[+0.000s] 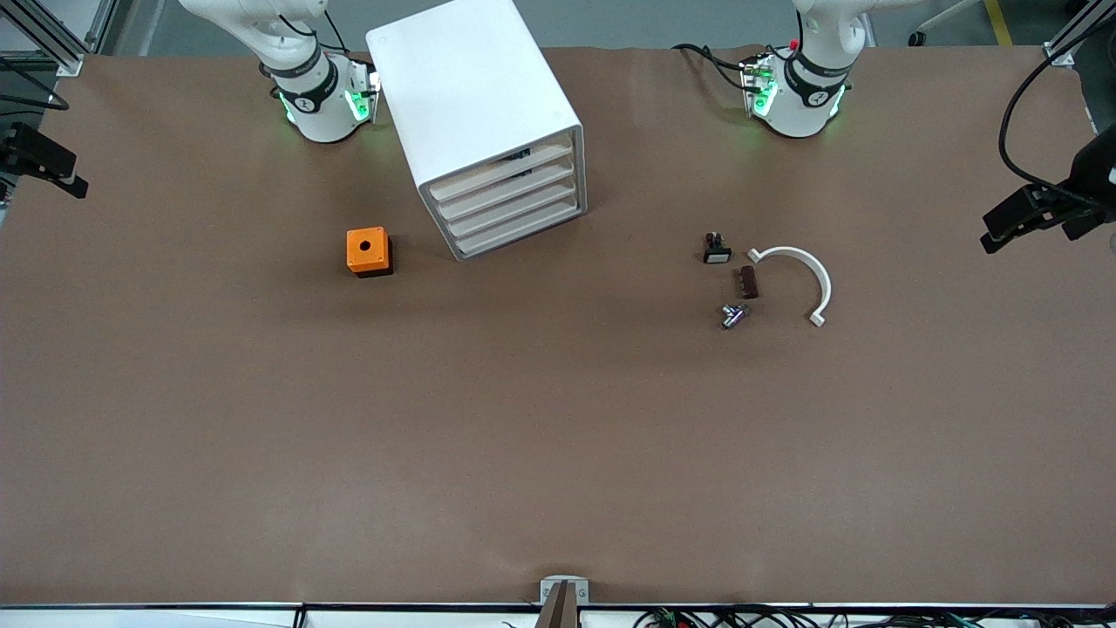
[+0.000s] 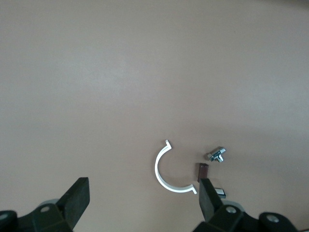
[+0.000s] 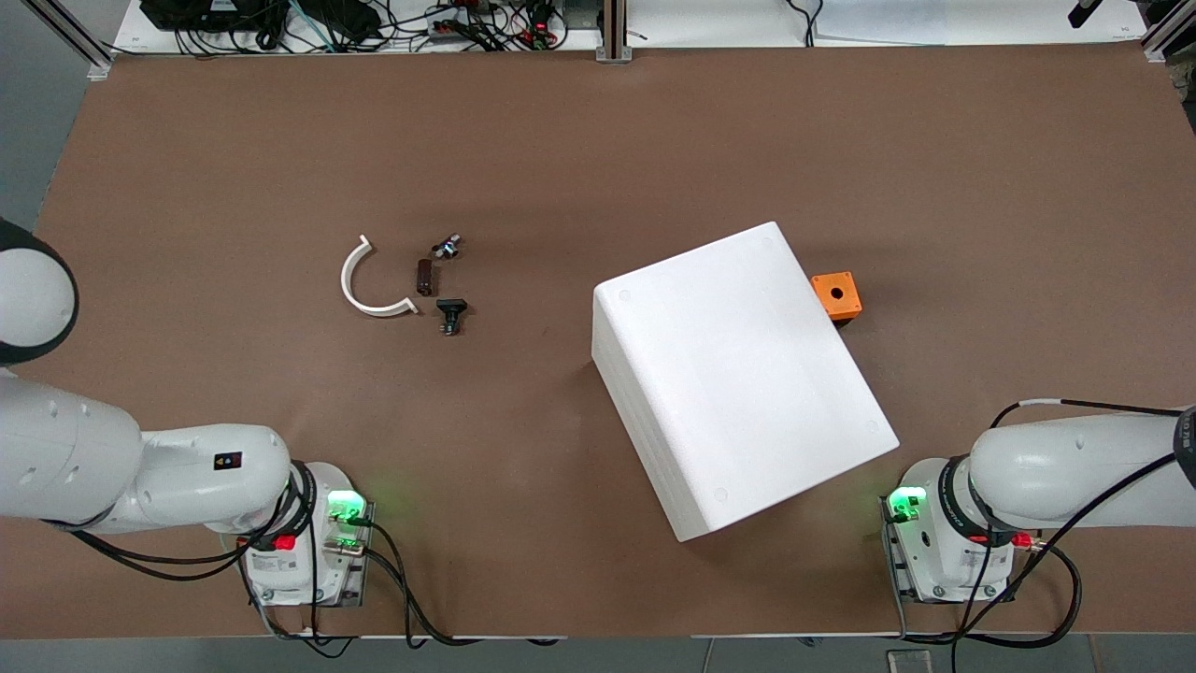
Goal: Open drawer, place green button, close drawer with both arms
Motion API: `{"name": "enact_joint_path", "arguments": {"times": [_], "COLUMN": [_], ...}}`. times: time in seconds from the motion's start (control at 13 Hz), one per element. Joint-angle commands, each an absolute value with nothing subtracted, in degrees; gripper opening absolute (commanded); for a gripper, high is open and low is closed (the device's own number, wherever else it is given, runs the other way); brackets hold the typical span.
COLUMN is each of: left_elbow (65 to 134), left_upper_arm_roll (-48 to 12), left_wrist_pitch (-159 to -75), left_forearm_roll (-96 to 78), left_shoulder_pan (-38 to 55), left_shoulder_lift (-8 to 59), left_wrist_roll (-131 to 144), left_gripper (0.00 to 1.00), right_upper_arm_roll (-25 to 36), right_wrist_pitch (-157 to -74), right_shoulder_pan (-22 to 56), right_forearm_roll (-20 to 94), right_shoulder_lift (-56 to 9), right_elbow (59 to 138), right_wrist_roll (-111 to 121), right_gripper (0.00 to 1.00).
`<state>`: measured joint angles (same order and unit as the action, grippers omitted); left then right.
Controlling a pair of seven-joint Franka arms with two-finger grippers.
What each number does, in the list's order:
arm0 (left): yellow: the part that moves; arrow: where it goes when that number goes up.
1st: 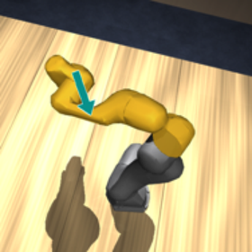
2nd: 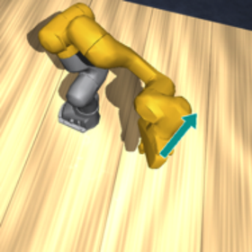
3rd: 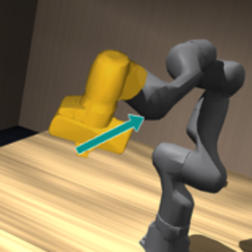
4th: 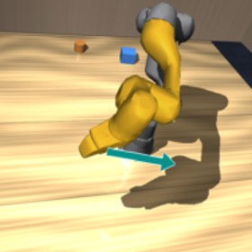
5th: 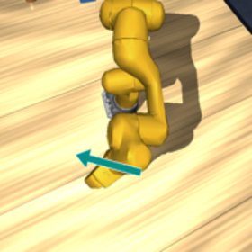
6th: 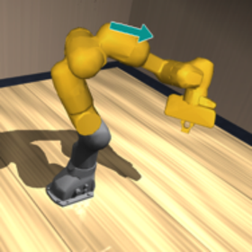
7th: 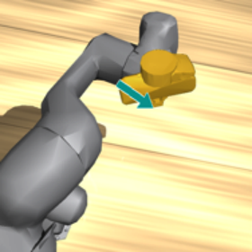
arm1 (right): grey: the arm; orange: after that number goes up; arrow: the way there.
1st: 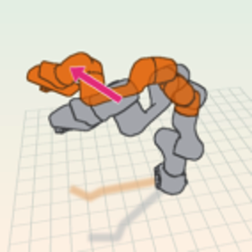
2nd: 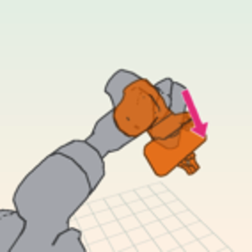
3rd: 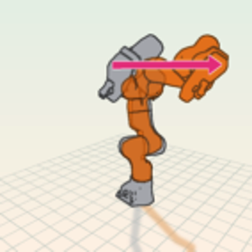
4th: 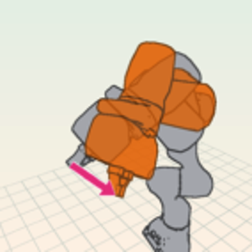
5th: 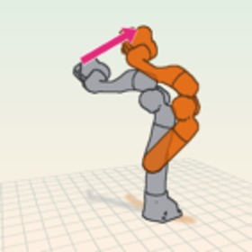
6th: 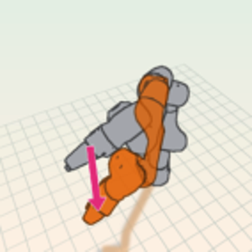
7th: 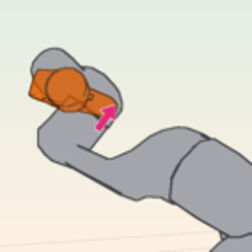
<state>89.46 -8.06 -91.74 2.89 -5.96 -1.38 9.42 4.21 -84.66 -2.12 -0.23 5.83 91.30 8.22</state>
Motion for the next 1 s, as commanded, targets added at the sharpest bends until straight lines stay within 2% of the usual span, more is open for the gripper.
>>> {"name": "enact_joint_path", "arguments": {"times": [0.0,0.31,0.92], "left_elbow": [95.9,99.5,97.6], "left_upper_arm_roll": [-5.7,-6.1,-6.6], "left_wrist_pitch": [-91.5,-91.3,-87.9], "left_forearm_roll": [2.1,2.0,-1.8], "left_shoulder_pan": [-2.1,-0.3,-0.1], "left_shoulder_lift": [-7.6,-10.6,-9.9], "left_wrist_roll": [8.5,8.3,6.4], "left_gripper": [1.00,1.00,1.00], "right_upper_arm_roll": [4.5,4.6,4.7], "right_wrist_pitch": [-84.6,-84.6,-85.1], "right_shoulder_pan": [-1.1,-1.2,-2.3], "right_forearm_roll": [-0.5,-0.3,2.1], "right_shoulder_lift": [7.0,7.0,7.2], "right_elbow": [92.0,92.0,92.1], "right_wrist_roll": [7.0,6.9,2.8], "right_gripper": [1.00,1.00,1.00]}}
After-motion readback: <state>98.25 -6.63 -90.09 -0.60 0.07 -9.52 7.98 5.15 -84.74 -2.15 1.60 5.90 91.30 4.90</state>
